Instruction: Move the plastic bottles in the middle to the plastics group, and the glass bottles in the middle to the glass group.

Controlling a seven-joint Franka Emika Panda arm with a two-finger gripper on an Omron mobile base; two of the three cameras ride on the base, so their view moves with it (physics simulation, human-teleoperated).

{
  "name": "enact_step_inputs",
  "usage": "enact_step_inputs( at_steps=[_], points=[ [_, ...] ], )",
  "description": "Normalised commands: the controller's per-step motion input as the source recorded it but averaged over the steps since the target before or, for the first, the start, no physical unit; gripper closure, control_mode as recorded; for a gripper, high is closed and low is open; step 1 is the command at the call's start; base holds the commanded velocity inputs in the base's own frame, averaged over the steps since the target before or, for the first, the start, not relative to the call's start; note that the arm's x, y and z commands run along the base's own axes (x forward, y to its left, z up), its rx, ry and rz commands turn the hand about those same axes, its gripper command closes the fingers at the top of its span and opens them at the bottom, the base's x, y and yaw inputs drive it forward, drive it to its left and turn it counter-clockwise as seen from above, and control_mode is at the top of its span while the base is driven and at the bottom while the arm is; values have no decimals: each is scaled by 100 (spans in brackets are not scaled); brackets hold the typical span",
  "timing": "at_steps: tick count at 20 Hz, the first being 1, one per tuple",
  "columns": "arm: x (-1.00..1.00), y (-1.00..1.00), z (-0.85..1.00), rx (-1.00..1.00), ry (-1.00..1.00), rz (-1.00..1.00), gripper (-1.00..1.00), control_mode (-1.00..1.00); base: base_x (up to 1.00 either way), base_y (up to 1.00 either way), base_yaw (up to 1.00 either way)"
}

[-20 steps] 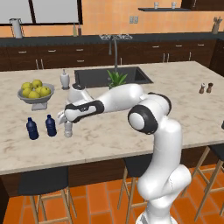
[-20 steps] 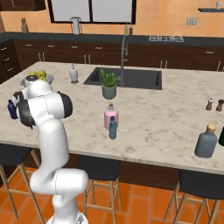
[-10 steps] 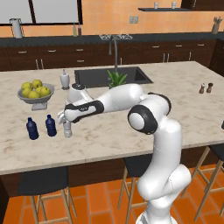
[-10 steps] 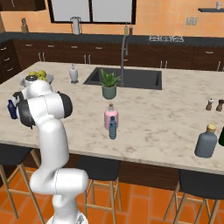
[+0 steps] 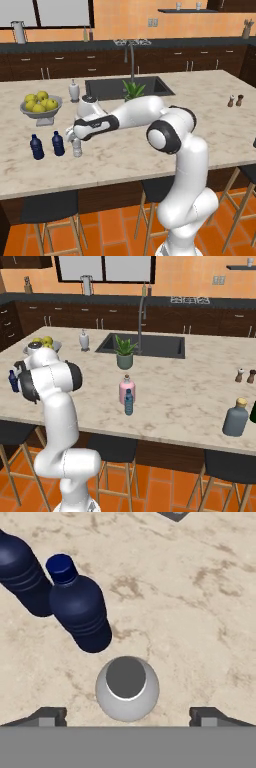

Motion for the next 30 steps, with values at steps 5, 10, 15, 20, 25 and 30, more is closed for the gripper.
enact_step_inputs(
  at_steps=[5,10,15,20,25,30],
  points=[
    [-56,-26,8,4,-11,-2,-100,-100,0,0,0],
    [-75,-87,0,21,-22,-10,-100,-100,0,0,0],
    [-61,-100,7,20,-10,-13,-100,-100,0,0,0],
    [-53,-100,47,15,0,-16,-100,-100,0,0,0],
    [-66,-95,77,10,0,-18,-100,-100,0,0,0],
    [-65,-87,80,0,2,-12,-100,-100,0,0,0]
  ],
)
